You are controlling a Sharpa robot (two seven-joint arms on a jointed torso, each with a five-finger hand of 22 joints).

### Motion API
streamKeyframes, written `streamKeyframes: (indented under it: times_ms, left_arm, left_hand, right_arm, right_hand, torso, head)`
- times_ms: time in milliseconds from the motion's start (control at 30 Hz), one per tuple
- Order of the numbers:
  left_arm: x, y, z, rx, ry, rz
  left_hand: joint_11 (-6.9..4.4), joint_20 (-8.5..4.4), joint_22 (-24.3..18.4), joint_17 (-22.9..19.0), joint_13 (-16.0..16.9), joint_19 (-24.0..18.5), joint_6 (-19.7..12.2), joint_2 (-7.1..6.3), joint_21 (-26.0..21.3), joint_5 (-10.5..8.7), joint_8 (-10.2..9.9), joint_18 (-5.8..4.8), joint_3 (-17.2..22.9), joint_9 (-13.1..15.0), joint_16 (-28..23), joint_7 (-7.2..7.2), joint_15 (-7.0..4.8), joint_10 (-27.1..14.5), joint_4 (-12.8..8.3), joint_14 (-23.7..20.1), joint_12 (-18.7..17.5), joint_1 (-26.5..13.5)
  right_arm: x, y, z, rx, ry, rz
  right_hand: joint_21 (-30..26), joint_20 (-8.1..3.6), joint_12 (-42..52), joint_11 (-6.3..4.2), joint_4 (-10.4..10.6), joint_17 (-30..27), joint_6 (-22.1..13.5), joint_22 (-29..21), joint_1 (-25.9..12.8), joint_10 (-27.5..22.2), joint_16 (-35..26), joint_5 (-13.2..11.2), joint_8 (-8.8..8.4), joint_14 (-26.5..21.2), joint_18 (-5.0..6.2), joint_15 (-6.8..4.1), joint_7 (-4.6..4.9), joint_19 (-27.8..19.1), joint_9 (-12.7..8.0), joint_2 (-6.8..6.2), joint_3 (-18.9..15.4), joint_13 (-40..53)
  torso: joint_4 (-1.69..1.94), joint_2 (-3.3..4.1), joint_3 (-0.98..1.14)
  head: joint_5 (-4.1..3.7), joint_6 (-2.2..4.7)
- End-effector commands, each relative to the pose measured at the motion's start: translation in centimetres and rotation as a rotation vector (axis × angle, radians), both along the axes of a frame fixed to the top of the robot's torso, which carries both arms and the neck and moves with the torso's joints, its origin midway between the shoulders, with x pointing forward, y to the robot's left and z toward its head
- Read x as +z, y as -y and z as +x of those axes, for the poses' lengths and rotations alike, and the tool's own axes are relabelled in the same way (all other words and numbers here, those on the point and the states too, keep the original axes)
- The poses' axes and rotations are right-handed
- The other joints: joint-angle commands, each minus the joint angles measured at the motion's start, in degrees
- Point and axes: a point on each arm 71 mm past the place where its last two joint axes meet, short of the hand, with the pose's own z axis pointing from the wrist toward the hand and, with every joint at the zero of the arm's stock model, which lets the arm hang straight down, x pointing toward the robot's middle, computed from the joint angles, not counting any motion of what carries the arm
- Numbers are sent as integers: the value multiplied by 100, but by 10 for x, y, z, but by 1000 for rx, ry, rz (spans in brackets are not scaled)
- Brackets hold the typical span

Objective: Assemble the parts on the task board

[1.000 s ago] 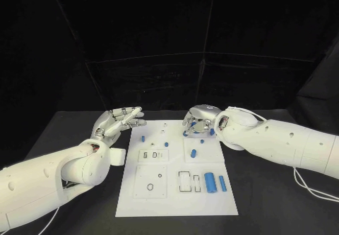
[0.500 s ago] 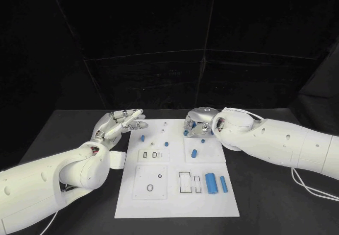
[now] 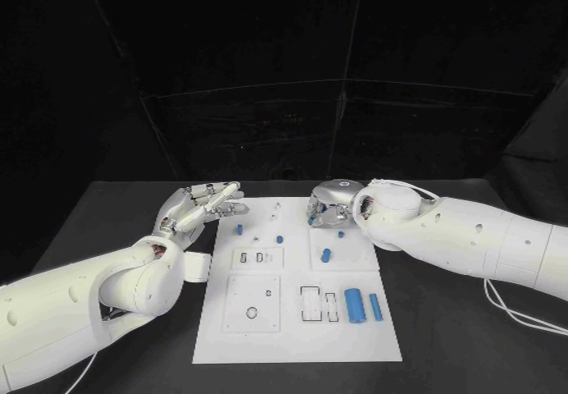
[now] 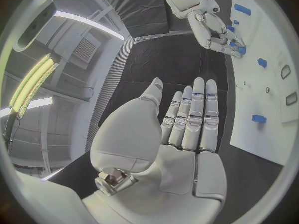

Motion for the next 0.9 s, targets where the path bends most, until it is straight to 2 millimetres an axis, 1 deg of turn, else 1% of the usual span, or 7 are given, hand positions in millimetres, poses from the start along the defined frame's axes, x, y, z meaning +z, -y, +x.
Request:
streamKeyframes:
  times_ms: [33,367,467,567,700,833,900]
  left_arm:
    - [2,2,0,-19,7,-5]
    - [1,2,0,-23,1,-3]
    - [1,1,0,-22,-1,-2]
    - [1,1,0,-21,-2,-1]
    - [1,1,0,-24,0,-4]
    - [2,1,0,-29,2,-7]
    - [2,2,0,-31,2,-8]
  left_hand:
    - [32,5,-6,5,-7,38,20,-10,-6,-4,3,76,-8,-6,-34,39,24,-12,-28,14,-20,19]
    - [39,9,-14,7,-9,36,13,-11,-15,-3,-4,75,-9,-8,-52,48,29,-21,-41,4,-33,18]
    - [40,10,-16,7,-9,35,13,-10,-17,-2,-5,74,-9,-8,-55,49,30,-22,-43,2,-35,19]
    - [48,19,-34,7,-10,16,12,-2,-41,-1,-12,71,-6,-8,-94,55,43,-26,-67,-28,-51,22]
    - [54,28,-52,7,-10,-3,13,-4,-65,-4,-19,70,-16,-8,-130,60,54,-27,-80,-53,-64,4]
    - [59,38,-71,15,-8,-11,15,-21,-88,-9,-25,73,-62,-7,-162,64,60,-24,-64,-56,-80,-72]
    - [59,38,-71,15,-8,-11,15,-21,-88,-9,-25,73,-62,-7,-162,64,60,-24,-64,-56,-80,-72]
  right_arm:
    - [0,-1,1,0,-13,-12]
    - [2,-3,1,7,1,5]
    - [8,-7,-1,23,50,67]
    - [13,-8,-4,26,91,121]
    - [19,-11,-4,8,132,169]
    - [22,-14,0,-16,159,195]
    - [22,-16,2,-24,167,202]
  right_hand:
    - [55,-3,23,8,-1,68,69,63,20,51,81,-18,12,103,-84,-3,10,55,3,64,55,-9]
    - [235,-17,20,-17,-46,338,273,324,177,189,379,14,57,106,-121,-25,-8,144,15,97,445,-10]
    - [311,-30,29,-23,-28,412,374,426,192,279,481,280,78,101,-135,-33,-19,173,18,0,678,-4]
    - [364,-25,16,-33,-19,456,412,501,132,316,547,258,70,91,-149,-36,-11,194,14,-85,849,-6]
    - [410,-19,-22,-22,-6,477,427,558,37,321,611,211,41,74,-153,-25,-9,196,8,-199,1096,-10]
    - [437,-11,-46,-16,10,521,436,594,-22,310,669,164,29,74,-158,-17,-4,199,8,-268,1239,-12]
    - [442,-8,-53,-14,19,525,436,599,-47,307,682,144,24,73,-158,-15,-1,197,8,-294,1278,-12]
  torso:
    - [1,10,-2]
    - [0,18,1]
    - [-6,18,3]
    - [-4,16,4]
    - [5,15,-9]
    - [18,23,-6]
    - [27,23,-11]
  head:
    - [0,-12]
    - [2,-49]
    - [-6,-42]
    - [4,-32]
    - [-1,-20]
    - [2,-12]
    - [-11,-11]
